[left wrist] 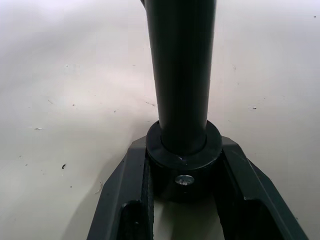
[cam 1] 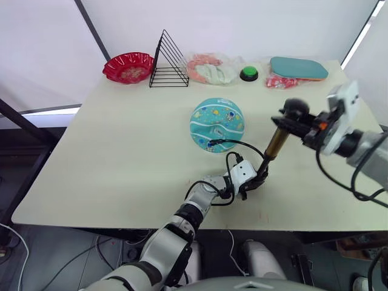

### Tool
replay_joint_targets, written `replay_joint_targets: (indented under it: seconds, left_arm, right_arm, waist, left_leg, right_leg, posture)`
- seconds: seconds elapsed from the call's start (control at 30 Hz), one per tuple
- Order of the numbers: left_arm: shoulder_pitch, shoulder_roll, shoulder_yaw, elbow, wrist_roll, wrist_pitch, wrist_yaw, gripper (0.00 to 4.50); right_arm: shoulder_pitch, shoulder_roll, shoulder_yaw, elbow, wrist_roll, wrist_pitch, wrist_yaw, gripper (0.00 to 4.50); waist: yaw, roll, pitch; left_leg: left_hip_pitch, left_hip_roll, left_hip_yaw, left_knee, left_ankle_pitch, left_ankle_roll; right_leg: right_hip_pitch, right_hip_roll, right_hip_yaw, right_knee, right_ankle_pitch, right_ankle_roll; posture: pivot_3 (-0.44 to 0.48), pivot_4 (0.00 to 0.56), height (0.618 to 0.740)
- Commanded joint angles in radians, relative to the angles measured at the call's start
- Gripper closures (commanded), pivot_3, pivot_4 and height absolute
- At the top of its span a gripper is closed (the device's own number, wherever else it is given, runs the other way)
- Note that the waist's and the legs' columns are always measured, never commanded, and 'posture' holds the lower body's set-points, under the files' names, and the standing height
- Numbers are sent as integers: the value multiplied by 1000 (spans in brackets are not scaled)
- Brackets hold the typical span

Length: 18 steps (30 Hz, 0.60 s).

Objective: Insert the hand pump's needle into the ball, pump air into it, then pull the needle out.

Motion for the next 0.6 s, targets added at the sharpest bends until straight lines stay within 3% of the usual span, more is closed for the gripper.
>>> replay_joint_targets:
  seconds: [0.03,0.33,0.6]
  left_arm:
    - [48,16,-36,70,39,40,-12,3438]
    - [53,15,-39,62,40,44,-13,3438]
    - [65,33,-29,36,30,58,-1,3438]
  right_arm:
    - [-48,-12,-86,-51,43,-28,-51,3384]
    - [175,69,222,92,-285,-214,59,3384]
    - [320,229,453,415,-558,-494,130,3384]
  waist:
    - [0,0,0]
    - [-8,-2,-8]
    - [-31,-8,-20]
  left_leg:
    - [0,0,-1,0,0,0]
    - [3,0,0,1,0,0]
    - [13,2,-4,-1,0,0]
  right_leg:
    - [0,0,-1,0,0,0]
    - [3,1,0,0,0,0]
    - [13,2,-3,0,-3,-6]
  posture:
    - [0,150,740]
    - [0,150,740]
    - [0,150,740]
